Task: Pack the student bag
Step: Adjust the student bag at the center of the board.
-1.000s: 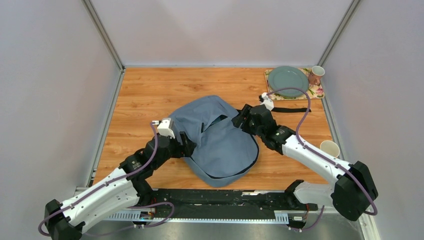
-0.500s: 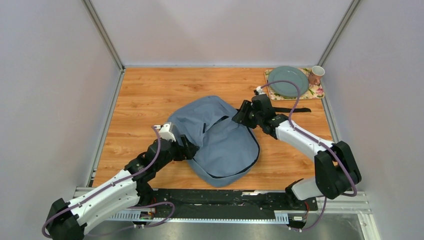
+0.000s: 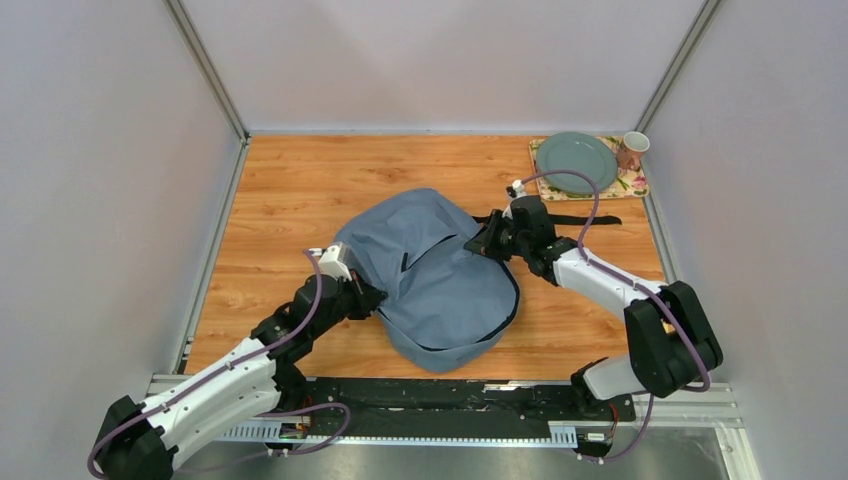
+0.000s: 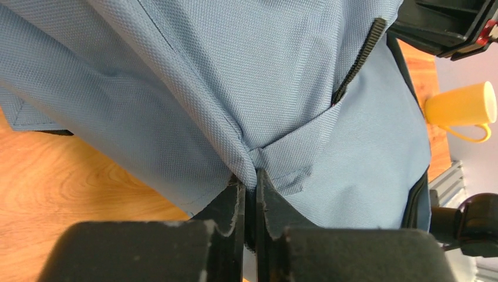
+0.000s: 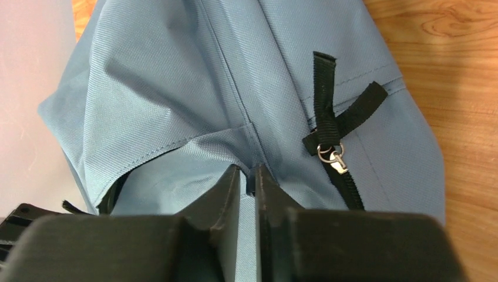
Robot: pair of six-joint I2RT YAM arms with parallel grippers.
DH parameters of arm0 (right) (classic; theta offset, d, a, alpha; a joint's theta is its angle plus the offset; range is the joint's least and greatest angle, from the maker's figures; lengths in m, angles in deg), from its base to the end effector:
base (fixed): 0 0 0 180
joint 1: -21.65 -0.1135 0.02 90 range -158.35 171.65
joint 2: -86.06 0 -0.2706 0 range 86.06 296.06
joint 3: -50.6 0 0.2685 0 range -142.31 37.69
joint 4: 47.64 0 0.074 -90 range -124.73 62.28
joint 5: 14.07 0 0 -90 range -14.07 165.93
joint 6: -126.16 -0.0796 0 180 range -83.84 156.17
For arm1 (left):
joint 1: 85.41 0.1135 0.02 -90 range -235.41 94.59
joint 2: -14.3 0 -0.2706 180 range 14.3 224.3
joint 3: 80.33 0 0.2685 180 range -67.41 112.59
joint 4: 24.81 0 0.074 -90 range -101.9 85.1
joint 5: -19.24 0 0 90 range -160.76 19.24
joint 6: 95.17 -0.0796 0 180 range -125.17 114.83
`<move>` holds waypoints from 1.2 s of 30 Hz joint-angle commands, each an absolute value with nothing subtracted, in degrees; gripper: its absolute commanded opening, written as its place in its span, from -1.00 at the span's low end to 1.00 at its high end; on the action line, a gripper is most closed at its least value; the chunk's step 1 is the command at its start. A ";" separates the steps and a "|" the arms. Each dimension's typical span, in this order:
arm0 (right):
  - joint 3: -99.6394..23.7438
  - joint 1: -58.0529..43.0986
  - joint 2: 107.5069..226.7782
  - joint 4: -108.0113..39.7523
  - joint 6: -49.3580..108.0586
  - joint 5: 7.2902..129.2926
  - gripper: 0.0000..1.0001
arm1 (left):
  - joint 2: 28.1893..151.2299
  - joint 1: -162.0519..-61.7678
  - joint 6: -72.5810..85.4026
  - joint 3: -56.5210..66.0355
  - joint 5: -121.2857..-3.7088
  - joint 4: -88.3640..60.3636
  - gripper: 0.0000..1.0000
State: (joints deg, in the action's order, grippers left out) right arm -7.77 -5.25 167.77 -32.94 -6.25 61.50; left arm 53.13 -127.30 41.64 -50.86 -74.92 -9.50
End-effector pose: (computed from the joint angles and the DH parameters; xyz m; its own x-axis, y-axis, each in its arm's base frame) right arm 0.3000 0.1745 0.1818 -0.8193 0.3167 -0.4779 -0.0821 0.7601 0.6445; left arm 0.1628 -0.1383 0.1755 -0.6624 -0.3827 -0.6440 0.1957 0.7415 -0.6418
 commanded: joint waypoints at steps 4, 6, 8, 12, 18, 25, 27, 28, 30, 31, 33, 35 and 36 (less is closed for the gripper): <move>-7.49 -5.07 166.76 -35.44 -7.25 59.04 -1.00 | 51.13 -124.79 36.76 -47.38 -73.92 -6.11 -1.00; -6.09 -4.54 164.56 -34.99 -6.82 61.07 -1.00 | 49.82 -122.95 34.83 -46.59 -74.27 -2.85 -1.00; -5.30 -3.58 160.97 -32.36 -6.29 63.71 -1.00 | 48.76 -121.54 32.99 -45.79 -74.10 -0.31 -1.00; -3.72 -2.17 155.07 -27.17 -5.67 68.54 -1.00 | 46.48 -116.36 29.82 -44.21 -73.31 3.65 -1.00; 1.38 -1.20 147.86 -24.80 -6.28 68.81 -1.00 | 47.26 -111.61 26.91 -43.16 -71.11 6.73 -1.00; 2.54 -1.38 141.10 -23.56 -8.30 67.77 -0.93 | 48.84 -110.20 26.39 -43.07 -66.19 4.72 -1.00; 0.96 -1.64 139.51 -24.09 -9.10 67.15 -0.92 | 49.11 -110.28 25.95 -43.15 -64.97 4.36 -1.00; -1.49 -1.82 138.80 -24.61 -9.27 66.45 -0.90 | 49.20 -110.20 25.68 -43.15 -64.52 4.10 -1.00; -4.40 -2.52 139.76 -25.05 -9.19 65.48 -0.86 | 49.63 -110.20 25.59 -43.42 -63.47 3.75 -1.00; -6.59 -2.87 140.81 -24.97 -8.58 63.39 -0.86 | 49.72 -110.20 25.68 -43.50 -63.20 3.31 -1.00; -13.53 -4.45 146.25 -23.39 -7.61 61.61 -0.88 | 49.81 -110.20 25.68 -43.77 -62.59 2.87 -1.00; -17.58 -7.42 152.03 -21.46 -5.77 60.64 -0.92 | 49.99 -110.20 25.68 -43.59 -62.50 2.52 -1.00; -20.82 -8.49 153.63 -21.37 -5.32 60.55 -0.93 | 50.07 -110.20 25.68 -43.59 -62.41 2.43 -1.00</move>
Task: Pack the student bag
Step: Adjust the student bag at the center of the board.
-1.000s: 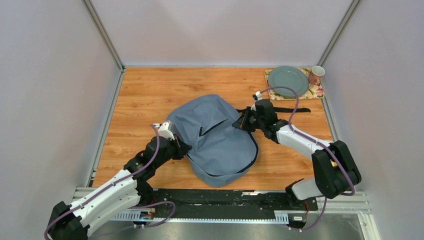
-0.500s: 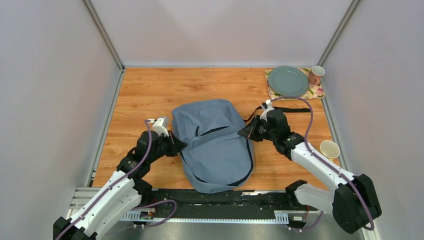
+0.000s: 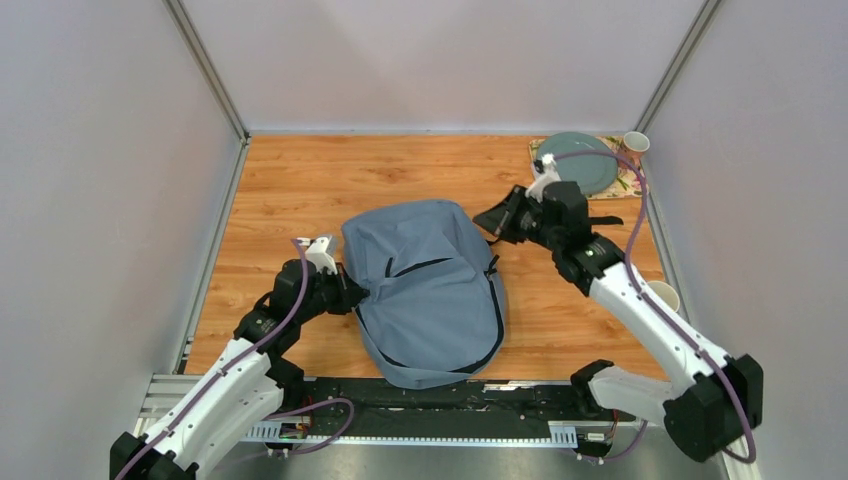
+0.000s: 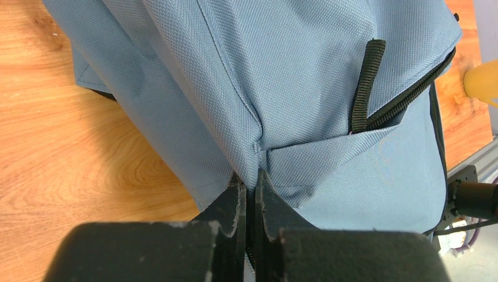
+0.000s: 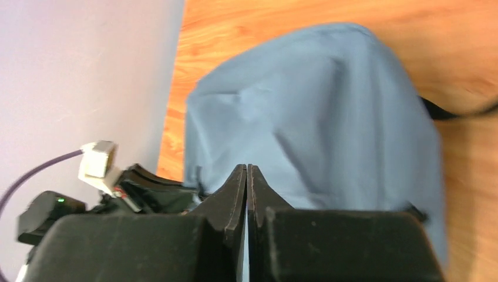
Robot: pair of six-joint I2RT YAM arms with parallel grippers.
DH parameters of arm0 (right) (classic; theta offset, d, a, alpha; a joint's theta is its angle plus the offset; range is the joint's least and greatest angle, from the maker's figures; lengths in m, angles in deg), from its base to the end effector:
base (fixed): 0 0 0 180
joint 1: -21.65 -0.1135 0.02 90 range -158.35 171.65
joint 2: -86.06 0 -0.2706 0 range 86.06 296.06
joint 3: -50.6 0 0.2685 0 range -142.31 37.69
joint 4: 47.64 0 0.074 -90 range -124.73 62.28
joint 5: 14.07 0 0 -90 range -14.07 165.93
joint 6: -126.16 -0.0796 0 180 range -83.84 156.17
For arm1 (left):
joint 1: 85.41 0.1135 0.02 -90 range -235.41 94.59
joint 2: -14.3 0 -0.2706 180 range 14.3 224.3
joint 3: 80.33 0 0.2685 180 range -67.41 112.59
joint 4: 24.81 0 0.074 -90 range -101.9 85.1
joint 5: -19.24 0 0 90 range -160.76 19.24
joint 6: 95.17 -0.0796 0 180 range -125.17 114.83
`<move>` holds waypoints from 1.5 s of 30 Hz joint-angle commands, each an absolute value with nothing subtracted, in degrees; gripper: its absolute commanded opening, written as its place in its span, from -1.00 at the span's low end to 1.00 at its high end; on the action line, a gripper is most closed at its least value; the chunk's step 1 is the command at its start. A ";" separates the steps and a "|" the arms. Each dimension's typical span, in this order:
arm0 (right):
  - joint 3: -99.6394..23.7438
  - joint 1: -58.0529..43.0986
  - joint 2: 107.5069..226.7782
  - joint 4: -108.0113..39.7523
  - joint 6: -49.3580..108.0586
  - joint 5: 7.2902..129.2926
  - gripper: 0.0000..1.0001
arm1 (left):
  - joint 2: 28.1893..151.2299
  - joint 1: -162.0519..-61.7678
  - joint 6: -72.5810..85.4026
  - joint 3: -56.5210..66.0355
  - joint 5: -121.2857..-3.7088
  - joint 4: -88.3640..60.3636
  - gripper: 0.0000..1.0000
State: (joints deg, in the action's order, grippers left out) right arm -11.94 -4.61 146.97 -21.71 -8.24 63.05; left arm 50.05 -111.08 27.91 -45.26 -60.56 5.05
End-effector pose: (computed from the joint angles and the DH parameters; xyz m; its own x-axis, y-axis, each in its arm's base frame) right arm 0.2567 0.1464 0.2952 -0.6929 0.4187 -0.5870 -0.1801 0.6878 0.7032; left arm 0.1742 -0.0994 0.1910 -0.6915 -0.2637 -0.6726 0.2224 0.8081 -0.5455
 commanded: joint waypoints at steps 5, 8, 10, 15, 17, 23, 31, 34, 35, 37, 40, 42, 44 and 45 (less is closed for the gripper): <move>-28.14 -15.07 164.18 -18.47 -3.57 60.37 -1.00 | 49.99 -110.20 25.59 -43.16 -62.32 2.26 -1.00; -27.71 -17.71 169.11 -18.38 -4.26 60.46 -1.00 | 50.07 -110.11 25.77 -43.15 -62.15 2.17 -1.00; -25.52 -18.60 171.83 -19.78 -4.44 60.90 -1.00 | 49.99 -110.11 25.94 -43.15 -61.88 1.82 -1.00; -23.57 -18.96 177.11 -19.35 -4.79 65.46 -1.00 | 50.07 -110.11 26.21 -42.98 -61.00 1.03 -1.00; -22.96 -18.96 176.85 -19.17 -4.62 67.48 -1.00 | 49.90 -110.11 26.03 -42.89 -61.00 1.46 -1.00; -26.74 -18.96 175.63 -13.63 -1.10 69.43 -1.00 | 49.46 -110.19 25.77 -42.36 -61.27 2.08 -1.00; -27.35 -19.39 167.01 -14.59 -2.94 63.64 -0.36 | 49.02 -110.11 26.56 -42.89 -60.65 1.03 -1.00; -28.05 -22.01 166.40 -15.91 -4.79 62.83 -0.35 | 49.02 -110.19 27.17 -43.42 -60.13 0.06 -1.00; -28.14 -22.81 166.39 -16.44 -5.05 63.10 -0.35 | 48.93 -110.11 27.26 -43.68 -59.86 -0.12 -1.00; -29.10 -25.09 167.35 -17.85 -6.37 62.14 -0.35 | 48.58 -110.11 27.70 -43.95 -59.77 -0.56 -1.00; -30.34 -27.82 168.94 -18.46 -7.78 63.36 -0.35 | 47.97 -110.11 27.88 -44.21 -59.60 -0.82 -1.00; -31.04 -28.53 170.52 -19.25 -8.31 63.37 -0.35 | 47.79 -110.11 27.97 -44.30 -59.51 -0.91 -1.00; -31.74 -29.76 172.10 -19.87 -8.57 63.36 -0.35 | 47.70 -110.11 28.05 -44.47 -58.98 -1.09 -1.00; -32.01 -30.11 172.80 -20.05 -8.48 63.89 -0.34 | 47.79 -110.11 28.14 -44.56 -58.81 -1.35 -1.00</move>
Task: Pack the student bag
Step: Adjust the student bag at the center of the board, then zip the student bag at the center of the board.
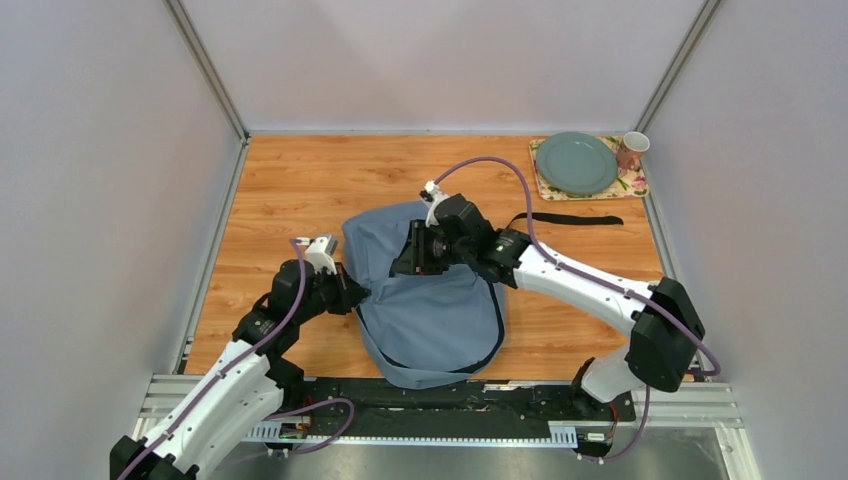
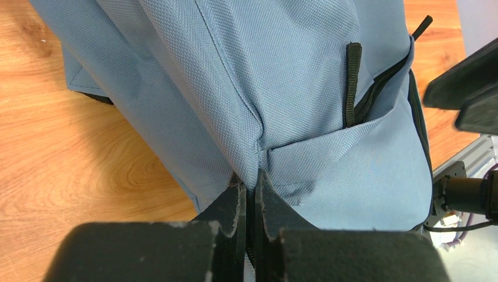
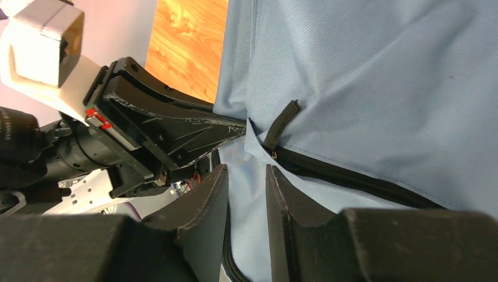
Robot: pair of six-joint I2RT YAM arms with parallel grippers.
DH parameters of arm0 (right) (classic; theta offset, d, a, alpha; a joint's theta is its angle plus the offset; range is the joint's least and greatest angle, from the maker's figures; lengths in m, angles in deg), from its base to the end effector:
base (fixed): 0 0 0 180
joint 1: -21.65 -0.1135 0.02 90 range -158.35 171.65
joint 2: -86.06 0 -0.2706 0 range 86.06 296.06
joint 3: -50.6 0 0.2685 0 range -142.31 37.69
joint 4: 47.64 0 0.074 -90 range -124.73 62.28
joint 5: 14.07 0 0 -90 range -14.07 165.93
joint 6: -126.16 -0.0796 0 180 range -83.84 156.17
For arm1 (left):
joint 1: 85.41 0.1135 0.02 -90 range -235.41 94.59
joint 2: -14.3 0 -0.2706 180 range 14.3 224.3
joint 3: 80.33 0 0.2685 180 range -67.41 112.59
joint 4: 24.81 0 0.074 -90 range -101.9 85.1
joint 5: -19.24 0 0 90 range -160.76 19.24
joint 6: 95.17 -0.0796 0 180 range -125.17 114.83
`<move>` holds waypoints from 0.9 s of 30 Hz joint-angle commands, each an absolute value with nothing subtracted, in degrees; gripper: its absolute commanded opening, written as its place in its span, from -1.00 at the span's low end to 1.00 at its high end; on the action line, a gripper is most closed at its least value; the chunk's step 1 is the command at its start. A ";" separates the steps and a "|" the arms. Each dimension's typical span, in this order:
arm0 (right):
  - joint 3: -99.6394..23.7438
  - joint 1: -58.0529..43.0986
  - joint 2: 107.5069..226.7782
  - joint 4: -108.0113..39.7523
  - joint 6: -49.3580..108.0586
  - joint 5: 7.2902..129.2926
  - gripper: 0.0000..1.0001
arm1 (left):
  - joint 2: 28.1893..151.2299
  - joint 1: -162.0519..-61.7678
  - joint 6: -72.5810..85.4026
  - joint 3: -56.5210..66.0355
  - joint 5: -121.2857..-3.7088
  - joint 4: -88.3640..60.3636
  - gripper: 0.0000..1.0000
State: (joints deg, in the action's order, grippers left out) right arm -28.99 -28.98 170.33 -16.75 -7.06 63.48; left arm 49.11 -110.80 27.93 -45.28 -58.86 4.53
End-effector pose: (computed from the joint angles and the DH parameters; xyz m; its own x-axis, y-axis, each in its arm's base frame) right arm 0.2303 0.3077 0.2726 -0.8620 0.0036 -0.5069 -0.3785 0.6605 0.6484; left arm 0.1728 -0.1002 0.1952 -0.6861 -0.2659 -0.6772 0.2479 0.7897 -0.5612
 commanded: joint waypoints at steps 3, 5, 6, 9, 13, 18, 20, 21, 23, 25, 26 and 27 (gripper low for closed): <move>-32.45 -30.82 174.56 -21.01 -9.01 64.41 -0.34 | 47.79 -110.11 28.32 -44.82 -58.63 -1.61 -1.00; -32.80 -31.00 175.35 -20.75 -9.01 65.03 -0.34 | 47.70 -110.11 28.40 -44.91 -58.45 -1.79 -1.00; -33.24 -31.00 175.97 -20.14 -9.01 66.25 -0.34 | 47.61 -110.19 28.49 -45.00 -58.37 -1.79 -1.00; -33.85 -31.00 177.20 -19.96 -8.92 67.32 -0.33 | 47.44 -110.11 28.76 -45.18 -58.19 -2.23 -1.00; -35.43 -31.00 179.04 -19.87 -8.92 67.14 -0.34 | 47.53 -110.11 28.84 -45.35 -57.66 -2.40 -1.00; -36.49 -31.00 181.07 -19.09 -9.80 68.37 -0.35 | 47.53 -110.11 29.02 -45.44 -57.40 -2.67 -1.00; -36.58 -31.00 181.51 -19.08 -9.89 68.46 -0.35 | 47.53 -110.20 29.02 -45.44 -57.22 -2.84 -1.00; -36.58 -31.00 181.69 -18.73 -9.80 68.90 -0.35 | 47.61 -110.20 29.02 -45.44 -57.05 -2.84 -1.00; -36.58 -31.00 181.95 -18.64 -9.54 68.90 -0.36 | 47.70 -110.11 29.02 -45.53 -56.87 -3.02 -1.00; -36.58 -31.00 182.13 -18.99 -9.36 68.55 -0.41 | 47.88 -110.11 29.11 -45.44 -56.78 -3.20 -1.00; -36.58 -31.00 182.39 -19.17 -9.36 68.55 -0.44 | 47.96 -110.11 29.20 -45.44 -56.61 -3.28 -1.00; -36.84 -31.00 182.65 -19.08 -9.19 68.46 -0.47 | 47.97 -110.19 29.20 -45.44 -56.52 -3.46 -1.00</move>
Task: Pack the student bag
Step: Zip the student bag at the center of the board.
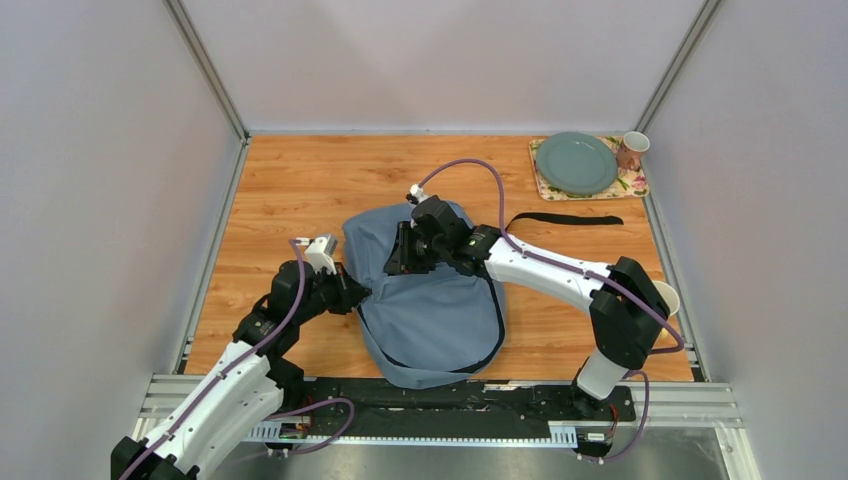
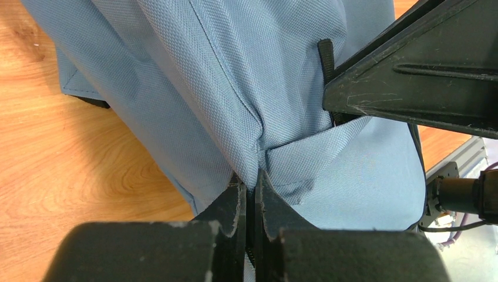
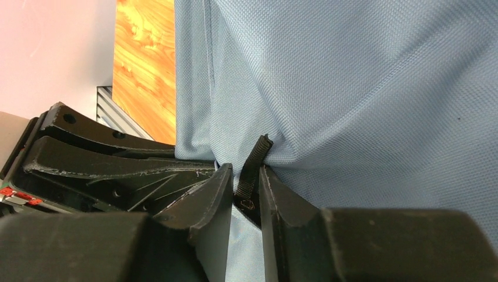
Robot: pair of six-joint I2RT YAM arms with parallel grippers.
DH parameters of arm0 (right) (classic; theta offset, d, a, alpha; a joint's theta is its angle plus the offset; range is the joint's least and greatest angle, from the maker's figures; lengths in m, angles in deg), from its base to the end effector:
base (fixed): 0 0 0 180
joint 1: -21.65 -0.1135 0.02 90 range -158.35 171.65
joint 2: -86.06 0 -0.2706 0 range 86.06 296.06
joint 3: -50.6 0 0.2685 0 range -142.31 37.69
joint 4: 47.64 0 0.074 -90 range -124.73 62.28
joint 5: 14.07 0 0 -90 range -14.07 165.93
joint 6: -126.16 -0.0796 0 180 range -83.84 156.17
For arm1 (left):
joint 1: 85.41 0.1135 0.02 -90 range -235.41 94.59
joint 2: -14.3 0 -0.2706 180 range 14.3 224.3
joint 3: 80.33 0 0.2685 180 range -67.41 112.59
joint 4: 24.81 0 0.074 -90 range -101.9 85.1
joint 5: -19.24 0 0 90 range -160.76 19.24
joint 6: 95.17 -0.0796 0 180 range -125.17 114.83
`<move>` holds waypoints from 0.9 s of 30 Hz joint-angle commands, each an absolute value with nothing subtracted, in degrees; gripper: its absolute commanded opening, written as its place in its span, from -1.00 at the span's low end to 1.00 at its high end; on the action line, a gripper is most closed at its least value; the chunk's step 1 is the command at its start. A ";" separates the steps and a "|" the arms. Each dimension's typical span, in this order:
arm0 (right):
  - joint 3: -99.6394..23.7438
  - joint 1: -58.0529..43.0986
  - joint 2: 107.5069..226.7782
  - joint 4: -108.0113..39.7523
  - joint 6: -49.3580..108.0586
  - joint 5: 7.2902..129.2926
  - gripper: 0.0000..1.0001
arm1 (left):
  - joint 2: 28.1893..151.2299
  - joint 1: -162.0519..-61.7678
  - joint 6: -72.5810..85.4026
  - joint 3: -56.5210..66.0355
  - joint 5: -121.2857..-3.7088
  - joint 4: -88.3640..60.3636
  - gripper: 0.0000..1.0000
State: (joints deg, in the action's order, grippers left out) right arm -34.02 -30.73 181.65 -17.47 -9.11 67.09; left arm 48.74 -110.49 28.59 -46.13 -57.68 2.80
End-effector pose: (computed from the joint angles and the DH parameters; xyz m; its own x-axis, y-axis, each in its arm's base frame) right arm 0.2497 0.3440 0.2313 -0.8889 -0.0034 -0.4582 -0.3152 0.7302 0.6062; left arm 0.1729 -0.1008 0.1946 -0.6819 -0.2785 -0.6763 0.2588 0.7730 -0.5792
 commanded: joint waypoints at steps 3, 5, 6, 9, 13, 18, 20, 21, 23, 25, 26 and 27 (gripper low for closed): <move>-37.28 -31.00 183.44 -18.82 -9.10 68.90 -0.68 | 47.96 -110.19 29.28 -45.44 -56.34 -3.55 -1.00; -37.55 -31.00 183.44 -18.03 -9.19 69.16 -0.84 | 47.97 -110.11 29.28 -45.35 -56.43 -3.46 -1.00; -37.64 -31.00 183.36 -17.76 -9.19 69.86 -0.90 | 47.79 -110.11 29.20 -45.44 -56.52 -3.37 -1.00; -37.11 -31.00 182.31 -17.50 -8.57 70.92 -1.00 | 47.61 -110.11 29.02 -45.44 -57.04 -2.85 -1.00; -33.26 -31.00 177.49 -21.00 -6.82 70.22 -1.00 | 47.53 -110.20 28.76 -45.61 -58.71 -1.44 -1.00; -29.38 -30.56 172.99 -24.62 -5.23 69.69 -1.00 | 46.91 -110.19 28.84 -46.23 -60.30 -0.56 -1.00; -28.15 -30.03 172.02 -24.79 -5.58 69.87 -1.00 | 46.65 -110.11 29.02 -46.49 -60.74 -0.47 -1.00; -27.80 -29.77 171.84 -24.71 -5.67 69.87 -1.00 | 46.47 -110.11 29.11 -46.58 -60.83 -0.47 -1.00; -27.01 -29.15 171.58 -24.71 -6.37 70.22 -1.00 | 46.12 -110.11 29.28 -46.76 -61.18 -0.30 -1.00; -25.95 -28.89 170.97 -24.71 -7.07 72.15 -1.00 | 45.86 -110.11 29.28 -46.67 -61.70 0.05 -1.00; -25.69 -28.71 170.79 -24.36 -7.69 72.76 -1.00 | 45.77 -110.11 29.20 -46.58 -61.97 0.40 -1.00; -24.90 -28.36 170.35 -24.27 -8.21 73.46 -1.00 | 45.51 -110.11 29.11 -46.58 -62.14 0.58 -1.00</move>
State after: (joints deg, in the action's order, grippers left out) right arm -26.30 -30.03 173.81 -21.77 -7.25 68.62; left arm 47.08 -110.53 29.51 -46.90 -58.22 2.21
